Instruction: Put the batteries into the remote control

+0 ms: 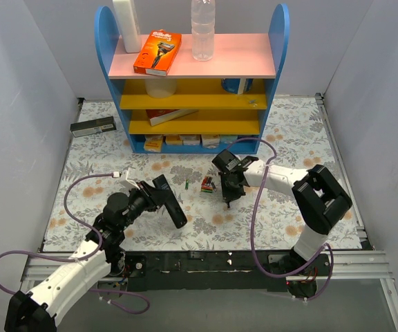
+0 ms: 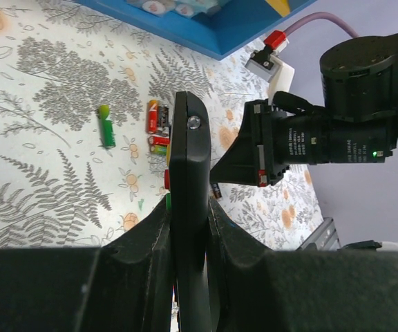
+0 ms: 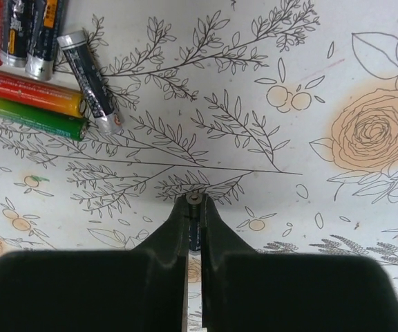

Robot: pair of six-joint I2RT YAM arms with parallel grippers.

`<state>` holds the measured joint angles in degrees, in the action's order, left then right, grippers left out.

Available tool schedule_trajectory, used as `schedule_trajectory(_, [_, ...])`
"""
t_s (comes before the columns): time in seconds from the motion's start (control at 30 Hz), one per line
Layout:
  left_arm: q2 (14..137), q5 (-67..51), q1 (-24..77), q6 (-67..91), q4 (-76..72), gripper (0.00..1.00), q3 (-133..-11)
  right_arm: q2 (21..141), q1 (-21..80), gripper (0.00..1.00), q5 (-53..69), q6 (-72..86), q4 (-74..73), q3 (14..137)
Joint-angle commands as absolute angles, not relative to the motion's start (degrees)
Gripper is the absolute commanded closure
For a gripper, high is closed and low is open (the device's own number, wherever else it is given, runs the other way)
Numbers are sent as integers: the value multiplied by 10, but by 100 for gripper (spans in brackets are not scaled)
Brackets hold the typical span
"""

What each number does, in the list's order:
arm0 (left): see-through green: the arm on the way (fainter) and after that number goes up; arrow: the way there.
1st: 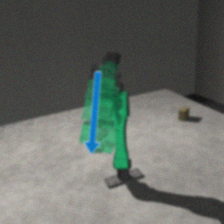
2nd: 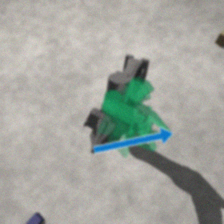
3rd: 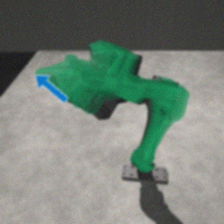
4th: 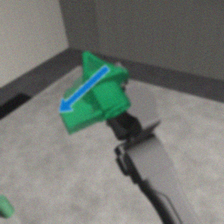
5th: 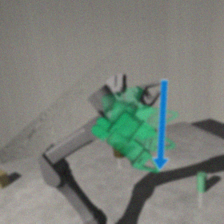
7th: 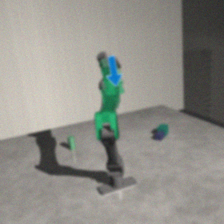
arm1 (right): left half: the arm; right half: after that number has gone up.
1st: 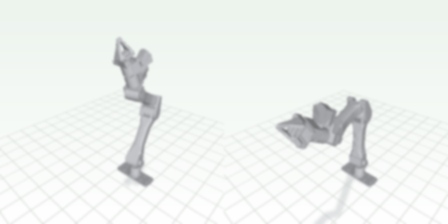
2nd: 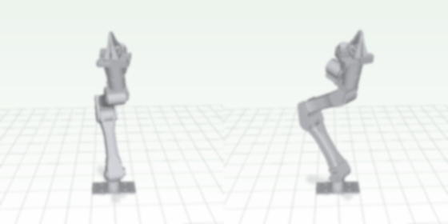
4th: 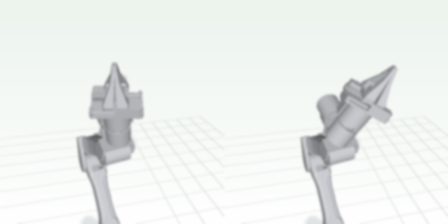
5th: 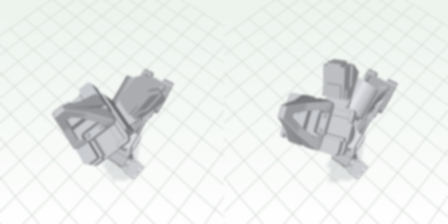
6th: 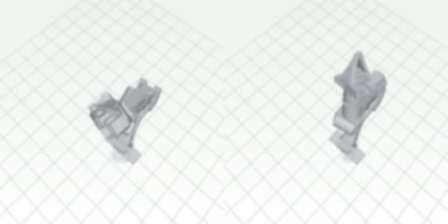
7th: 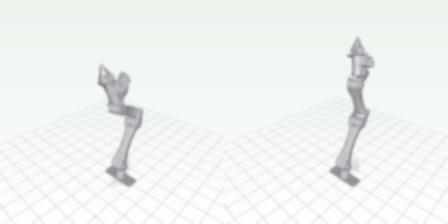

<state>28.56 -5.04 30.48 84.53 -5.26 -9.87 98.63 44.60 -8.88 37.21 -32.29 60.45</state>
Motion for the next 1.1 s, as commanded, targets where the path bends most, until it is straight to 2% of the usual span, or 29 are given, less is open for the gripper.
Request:
schedule_trajectory(0.0, [308,-80,303,882,-180,100,-76,924,446,99,-108,314,-280,586])
schedule_trajectory(0.3, [451,-89,303,918,-381,100,-77,730,460,99,-64,153,-81,533])
schedule_trajectory(0.6, [585,-120,302,948,-580,100,-121,664,518,99,-5,126,117,497])
schedule_trajectory(0.8, [658,-162,300,973,-662,100,-172,643,553,99,-6,115,151,463])
schedule_trajectory(1.07, [671,-178,299,966,-653,100,-215,591,566,99,-5,112,163,432])
